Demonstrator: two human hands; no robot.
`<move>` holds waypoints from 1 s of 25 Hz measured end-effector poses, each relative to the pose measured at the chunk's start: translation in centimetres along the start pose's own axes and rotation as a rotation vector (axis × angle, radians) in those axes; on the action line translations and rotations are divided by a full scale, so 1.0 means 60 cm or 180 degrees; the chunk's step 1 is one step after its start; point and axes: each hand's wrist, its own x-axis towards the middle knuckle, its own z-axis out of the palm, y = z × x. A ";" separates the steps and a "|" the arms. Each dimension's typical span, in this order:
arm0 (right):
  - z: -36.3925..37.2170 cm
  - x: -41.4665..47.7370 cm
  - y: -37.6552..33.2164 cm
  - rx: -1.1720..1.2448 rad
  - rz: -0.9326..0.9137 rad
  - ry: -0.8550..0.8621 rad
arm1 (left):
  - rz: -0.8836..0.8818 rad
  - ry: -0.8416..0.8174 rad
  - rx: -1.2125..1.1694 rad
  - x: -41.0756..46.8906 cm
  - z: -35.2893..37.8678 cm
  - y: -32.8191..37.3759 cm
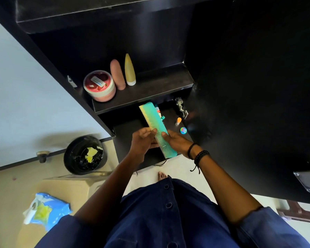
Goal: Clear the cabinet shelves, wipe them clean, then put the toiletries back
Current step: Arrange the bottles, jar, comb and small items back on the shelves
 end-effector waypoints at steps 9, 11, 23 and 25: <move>-0.023 -0.007 0.000 -0.0194 -0.0341 -0.0209 | 0.0113 0.0041 -0.0406 -0.028 -0.035 0.015; -0.032 -0.012 0.006 0.0065 -0.0393 -0.0104 | 0.0119 0.0155 -0.0631 -0.037 -0.040 0.022; -0.059 -0.042 -0.027 0.1877 -0.0957 0.0420 | 0.1020 0.0853 -0.0914 -0.085 -0.104 0.122; -0.059 -0.043 -0.038 0.2056 -0.1130 0.0777 | 0.1257 0.0914 -0.0677 -0.097 -0.108 0.126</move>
